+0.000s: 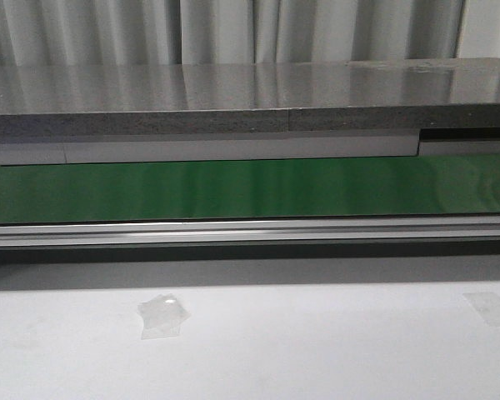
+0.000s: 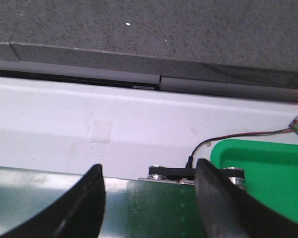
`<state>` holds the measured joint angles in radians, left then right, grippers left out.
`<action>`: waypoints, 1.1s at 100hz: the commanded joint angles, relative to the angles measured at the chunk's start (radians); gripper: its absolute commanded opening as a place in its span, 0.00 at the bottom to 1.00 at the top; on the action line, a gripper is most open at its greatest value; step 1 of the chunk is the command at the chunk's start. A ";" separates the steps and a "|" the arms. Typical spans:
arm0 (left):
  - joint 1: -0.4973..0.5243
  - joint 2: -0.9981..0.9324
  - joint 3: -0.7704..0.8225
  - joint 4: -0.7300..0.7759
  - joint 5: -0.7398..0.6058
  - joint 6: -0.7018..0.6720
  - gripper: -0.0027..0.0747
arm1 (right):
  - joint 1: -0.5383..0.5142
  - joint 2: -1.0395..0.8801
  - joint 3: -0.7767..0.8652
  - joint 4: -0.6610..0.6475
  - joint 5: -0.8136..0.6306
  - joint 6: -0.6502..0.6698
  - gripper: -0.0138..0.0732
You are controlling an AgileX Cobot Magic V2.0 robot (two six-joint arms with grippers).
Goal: Move button from left to right
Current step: 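Carry the button past the belt end and place it in the green bin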
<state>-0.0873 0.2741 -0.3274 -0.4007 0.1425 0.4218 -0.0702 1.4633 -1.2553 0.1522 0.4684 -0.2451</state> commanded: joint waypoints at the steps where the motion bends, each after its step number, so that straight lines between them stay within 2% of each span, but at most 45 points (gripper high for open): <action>1: -0.009 0.009 -0.026 -0.014 -0.076 -0.003 0.01 | 0.034 -0.114 0.056 0.011 -0.134 -0.008 0.64; 25: -0.009 0.009 -0.026 -0.014 -0.076 -0.003 0.01 | 0.107 -0.357 0.340 0.012 -0.326 -0.008 0.64; 39: -0.009 0.009 -0.026 -0.014 -0.076 -0.003 0.01 | 0.119 -0.507 0.484 0.012 -0.385 -0.008 0.64; 77: -0.009 0.009 -0.026 -0.014 -0.076 -0.003 0.01 | 0.119 -0.929 0.763 0.017 -0.353 -0.008 0.64; 94: -0.009 0.009 -0.026 -0.014 -0.076 -0.003 0.01 | 0.119 -1.076 0.831 0.021 -0.305 -0.008 0.64; 110: -0.009 0.009 -0.026 -0.014 -0.076 -0.003 0.01 | 0.119 -1.131 0.842 0.022 -0.267 -0.008 0.63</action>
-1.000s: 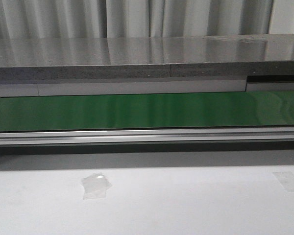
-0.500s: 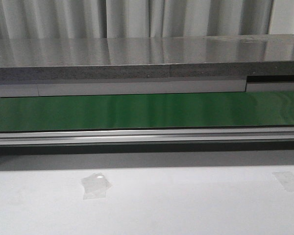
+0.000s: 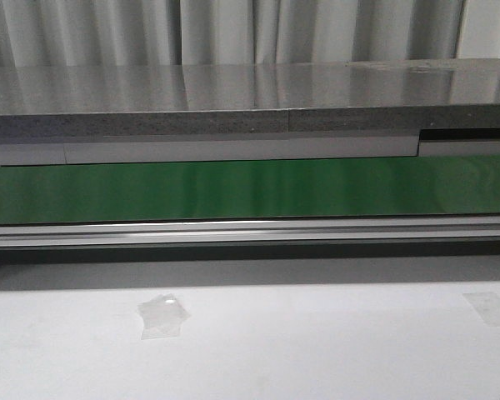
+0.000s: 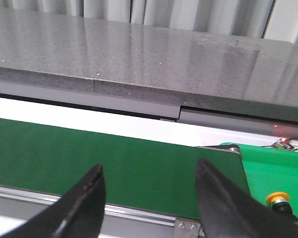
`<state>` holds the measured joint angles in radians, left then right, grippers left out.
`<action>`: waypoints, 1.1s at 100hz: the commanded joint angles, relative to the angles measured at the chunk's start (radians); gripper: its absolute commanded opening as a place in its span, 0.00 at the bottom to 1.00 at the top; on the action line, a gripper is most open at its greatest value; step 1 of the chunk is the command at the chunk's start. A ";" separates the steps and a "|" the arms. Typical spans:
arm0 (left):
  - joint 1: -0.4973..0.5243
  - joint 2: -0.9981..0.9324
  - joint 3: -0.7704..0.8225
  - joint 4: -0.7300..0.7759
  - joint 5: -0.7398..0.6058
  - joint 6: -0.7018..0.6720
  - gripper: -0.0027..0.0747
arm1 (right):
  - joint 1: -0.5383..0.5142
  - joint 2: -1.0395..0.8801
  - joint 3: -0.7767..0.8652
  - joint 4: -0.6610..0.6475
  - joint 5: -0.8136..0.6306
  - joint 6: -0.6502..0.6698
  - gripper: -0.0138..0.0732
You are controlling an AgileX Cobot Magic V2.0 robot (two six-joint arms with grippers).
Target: Move button from left to right
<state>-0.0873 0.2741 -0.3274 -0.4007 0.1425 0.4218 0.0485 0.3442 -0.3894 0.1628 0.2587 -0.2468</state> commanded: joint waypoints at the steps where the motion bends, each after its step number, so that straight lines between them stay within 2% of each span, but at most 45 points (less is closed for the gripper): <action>1: -0.009 0.009 -0.026 -0.014 -0.076 -0.003 0.01 | 0.001 -0.012 -0.024 0.012 -0.057 -0.006 0.63; 7: -0.009 0.009 -0.026 -0.014 -0.076 -0.003 0.01 | 0.001 -0.012 -0.024 0.012 -0.055 -0.006 0.60; 14: -0.009 0.009 -0.026 -0.014 -0.076 -0.003 0.01 | 0.001 -0.012 -0.024 0.012 -0.054 -0.006 0.52; 33: -0.009 0.009 -0.026 -0.014 -0.076 -0.003 0.01 | 0.001 -0.012 -0.024 0.012 -0.052 -0.006 0.23; 45: -0.009 0.009 -0.026 -0.014 -0.076 -0.003 0.01 | 0.001 -0.012 -0.024 0.012 -0.056 -0.006 0.07; 110: -0.009 0.009 -0.026 -0.014 -0.076 -0.003 0.01 | 0.001 -0.012 -0.024 0.012 -0.054 -0.006 0.08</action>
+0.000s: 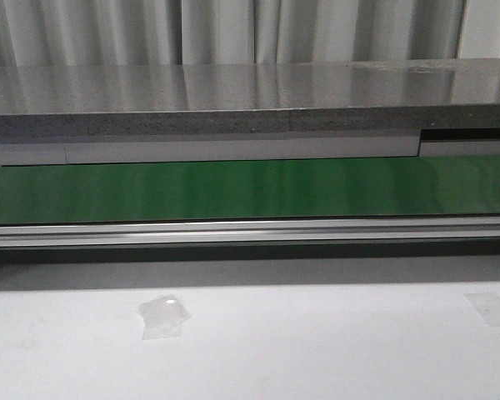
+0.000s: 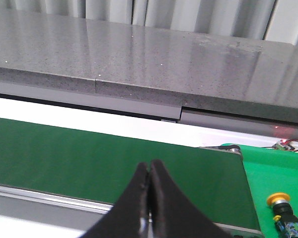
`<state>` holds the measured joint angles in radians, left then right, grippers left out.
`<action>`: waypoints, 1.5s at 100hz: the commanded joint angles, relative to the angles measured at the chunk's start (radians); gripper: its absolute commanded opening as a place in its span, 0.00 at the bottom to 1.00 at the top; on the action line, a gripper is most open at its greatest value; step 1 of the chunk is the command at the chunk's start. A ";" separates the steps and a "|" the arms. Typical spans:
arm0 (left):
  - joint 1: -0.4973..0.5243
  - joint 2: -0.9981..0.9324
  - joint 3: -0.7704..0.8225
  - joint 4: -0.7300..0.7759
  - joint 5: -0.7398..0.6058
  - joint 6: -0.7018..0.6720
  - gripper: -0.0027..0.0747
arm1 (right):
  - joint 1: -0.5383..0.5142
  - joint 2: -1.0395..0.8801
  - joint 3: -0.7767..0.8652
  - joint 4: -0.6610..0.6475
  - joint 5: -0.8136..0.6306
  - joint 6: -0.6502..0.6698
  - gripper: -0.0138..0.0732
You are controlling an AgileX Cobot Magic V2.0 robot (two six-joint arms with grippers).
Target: Move button from left to right
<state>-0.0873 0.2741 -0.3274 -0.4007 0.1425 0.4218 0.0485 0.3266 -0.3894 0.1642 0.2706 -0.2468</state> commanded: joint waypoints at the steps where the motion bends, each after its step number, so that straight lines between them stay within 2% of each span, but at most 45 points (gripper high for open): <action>1: -0.009 0.009 -0.026 -0.014 -0.076 -0.003 0.01 | 0.001 0.006 -0.024 0.010 -0.066 -0.006 0.08; 34: -0.009 0.009 -0.026 -0.014 -0.076 -0.003 0.01 | 0.001 0.006 -0.023 -0.001 -0.067 0.023 0.08; 61: -0.009 0.009 -0.026 -0.014 -0.076 -0.003 0.01 | 0.001 -0.079 0.068 -0.157 -0.112 0.247 0.08; 115: -0.009 0.009 -0.026 -0.014 -0.076 -0.003 0.01 | 0.001 -0.350 0.344 -0.157 -0.223 0.256 0.08; 150: -0.009 0.009 -0.026 -0.014 -0.076 -0.003 0.01 | 0.001 -0.357 0.402 -0.158 -0.279 0.256 0.08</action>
